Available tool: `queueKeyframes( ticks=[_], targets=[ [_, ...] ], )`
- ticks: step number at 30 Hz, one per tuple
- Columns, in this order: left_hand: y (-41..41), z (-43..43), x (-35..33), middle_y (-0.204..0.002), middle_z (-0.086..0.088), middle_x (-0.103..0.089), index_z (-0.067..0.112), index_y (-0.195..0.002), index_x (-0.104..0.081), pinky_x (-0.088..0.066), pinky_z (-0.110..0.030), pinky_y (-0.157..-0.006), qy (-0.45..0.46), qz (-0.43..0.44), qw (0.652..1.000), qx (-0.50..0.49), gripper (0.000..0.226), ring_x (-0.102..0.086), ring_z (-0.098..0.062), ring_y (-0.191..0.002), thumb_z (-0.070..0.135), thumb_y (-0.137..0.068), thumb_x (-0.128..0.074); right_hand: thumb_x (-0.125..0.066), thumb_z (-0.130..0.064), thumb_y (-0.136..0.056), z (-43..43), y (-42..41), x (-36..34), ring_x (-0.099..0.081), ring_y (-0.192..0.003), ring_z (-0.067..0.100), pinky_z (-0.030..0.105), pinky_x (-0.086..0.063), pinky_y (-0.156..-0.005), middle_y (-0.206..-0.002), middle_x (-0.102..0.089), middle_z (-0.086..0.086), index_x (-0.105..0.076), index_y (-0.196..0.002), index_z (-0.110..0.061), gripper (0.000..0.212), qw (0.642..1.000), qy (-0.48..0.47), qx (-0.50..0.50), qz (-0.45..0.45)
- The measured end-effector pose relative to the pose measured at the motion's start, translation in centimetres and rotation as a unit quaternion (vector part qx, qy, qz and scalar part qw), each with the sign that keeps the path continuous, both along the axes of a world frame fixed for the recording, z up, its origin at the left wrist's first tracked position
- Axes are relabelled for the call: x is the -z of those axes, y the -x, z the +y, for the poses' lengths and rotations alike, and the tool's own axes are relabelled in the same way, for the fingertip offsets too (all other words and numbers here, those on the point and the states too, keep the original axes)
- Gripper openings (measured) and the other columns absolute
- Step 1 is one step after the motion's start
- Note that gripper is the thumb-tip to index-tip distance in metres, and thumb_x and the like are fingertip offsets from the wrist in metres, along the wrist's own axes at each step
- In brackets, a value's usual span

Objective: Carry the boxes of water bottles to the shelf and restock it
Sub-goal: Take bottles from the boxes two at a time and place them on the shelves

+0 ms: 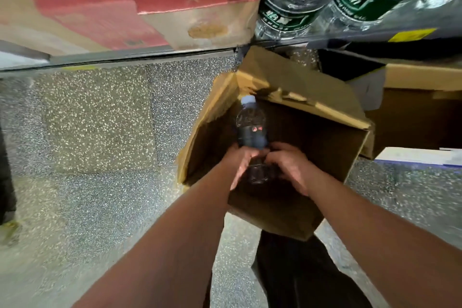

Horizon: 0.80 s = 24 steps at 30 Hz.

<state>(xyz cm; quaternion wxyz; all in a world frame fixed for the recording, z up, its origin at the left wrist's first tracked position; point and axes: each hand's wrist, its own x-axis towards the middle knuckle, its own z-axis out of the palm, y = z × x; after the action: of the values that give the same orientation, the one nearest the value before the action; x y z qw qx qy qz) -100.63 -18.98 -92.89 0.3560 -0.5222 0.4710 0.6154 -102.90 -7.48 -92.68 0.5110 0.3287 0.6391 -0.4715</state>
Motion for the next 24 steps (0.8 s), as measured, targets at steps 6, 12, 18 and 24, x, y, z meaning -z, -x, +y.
queueKeyframes(
  ticks=[6,12,18,24],
  targets=[
    [-1.1,1.0,-8.3,-0.113,-0.012,-0.068,0.018,-0.110,-0.064,-0.049,-0.046,-0.097,-0.043,-0.014,0.998,0.036,0.040,-0.065,-0.030,-0.106,0.022,-0.071,-0.069,-0.082,-0.028,-0.049,1.9,0.2,-7.7,-0.069,-0.097,0.024,0.041,-0.054,-0.086,-0.102,-0.073,0.005,-0.067,-0.104,-0.020,0.057,0.989,0.064,-0.133,0.011],
    [-1.8,0.8,-14.8,-0.109,-0.006,-0.071,0.018,-0.117,-0.063,-0.051,-0.040,-0.092,-0.058,0.025,0.994,0.086,0.053,-0.066,-0.025,-0.102,0.031,-0.065,-0.061,-0.075,-0.003,-0.069,2.0,0.3,-15.8,-0.066,-0.103,0.028,0.047,-0.050,-0.090,-0.111,-0.070,0.010,-0.058,-0.121,-0.015,0.056,0.983,0.134,-0.126,0.005],
    [-2.1,-1.3,-21.8,-0.095,-0.009,-0.063,0.010,-0.115,-0.055,-0.049,-0.028,-0.062,0.006,0.097,0.991,0.090,0.035,-0.059,-0.020,-0.071,0.008,-0.081,-0.057,-0.081,0.008,-0.063,-0.9,-1.3,-23.0,-0.068,-0.082,0.015,0.031,-0.049,-0.065,-0.093,-0.072,0.000,-0.059,-0.107,-0.018,0.056,0.987,0.092,-0.069,0.111],
    [-2.6,-3.3,-30.0,-0.088,0.005,-0.062,0.023,-0.106,-0.053,-0.057,-0.034,-0.076,0.065,0.197,0.977,0.049,0.033,-0.061,-0.010,-0.073,0.018,-0.081,-0.074,-0.080,0.011,-0.056,-4.0,-3.1,-30.3,-0.070,-0.088,0.025,0.042,-0.055,-0.084,-0.091,-0.073,0.005,-0.065,-0.096,-0.018,0.053,0.975,0.054,-0.056,0.208]
  ],
)
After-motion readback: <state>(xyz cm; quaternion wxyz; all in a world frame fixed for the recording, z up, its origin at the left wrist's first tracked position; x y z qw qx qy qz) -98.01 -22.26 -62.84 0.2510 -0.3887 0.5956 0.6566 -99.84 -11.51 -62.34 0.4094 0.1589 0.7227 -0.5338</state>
